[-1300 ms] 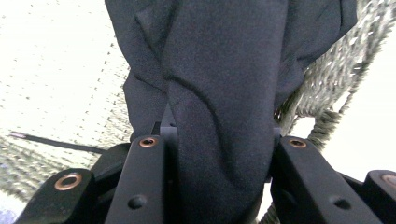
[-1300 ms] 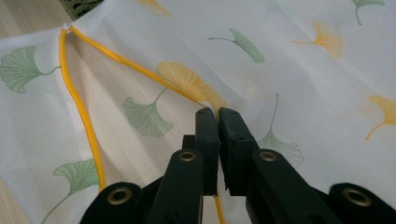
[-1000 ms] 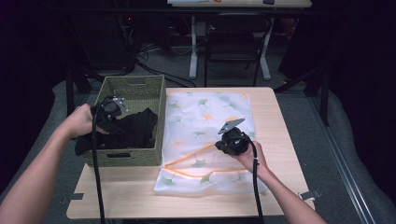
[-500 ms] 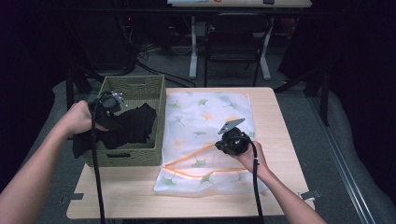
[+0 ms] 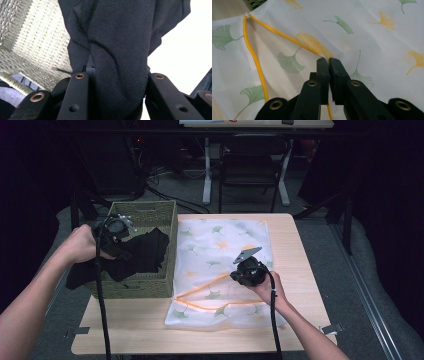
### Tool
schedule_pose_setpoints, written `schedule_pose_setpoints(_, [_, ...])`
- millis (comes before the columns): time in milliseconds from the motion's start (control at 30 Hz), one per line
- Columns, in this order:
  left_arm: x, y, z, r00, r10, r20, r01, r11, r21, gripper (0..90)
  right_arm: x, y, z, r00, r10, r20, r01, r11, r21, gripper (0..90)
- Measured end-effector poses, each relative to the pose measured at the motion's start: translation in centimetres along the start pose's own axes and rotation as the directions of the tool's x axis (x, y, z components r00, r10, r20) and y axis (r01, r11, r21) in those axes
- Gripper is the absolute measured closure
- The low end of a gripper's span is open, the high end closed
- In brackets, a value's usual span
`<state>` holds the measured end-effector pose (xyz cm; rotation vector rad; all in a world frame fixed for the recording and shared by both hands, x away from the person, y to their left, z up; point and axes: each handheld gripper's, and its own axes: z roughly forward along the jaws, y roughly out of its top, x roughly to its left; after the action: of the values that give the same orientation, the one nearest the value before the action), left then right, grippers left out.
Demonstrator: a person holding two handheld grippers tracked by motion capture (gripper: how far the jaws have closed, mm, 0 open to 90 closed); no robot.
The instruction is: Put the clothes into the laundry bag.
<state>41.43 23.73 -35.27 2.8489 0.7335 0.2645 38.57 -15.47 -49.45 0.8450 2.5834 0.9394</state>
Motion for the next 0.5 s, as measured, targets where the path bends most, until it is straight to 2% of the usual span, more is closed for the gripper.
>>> schedule_pose_setpoints(300, [-1.8, 1.1, -1.2, 0.9998, 0.003, -0.021, -0.003, 0.9999, 0.015, 67.4, 0.0, 0.0, 0.0, 1.0, -0.003, 0.001, 0.003, 1.0, -0.001, 86.5])
schedule_pose_setpoints(500, [-2.9, 1.6, -1.8, 1.0, -0.001, 0.001, 0.001, 0.9999, 0.013, 67.5, 0.0, 0.0, -0.1, 1.0, -0.004, 0.001, 0.004, 1.0, -0.003, 86.6])
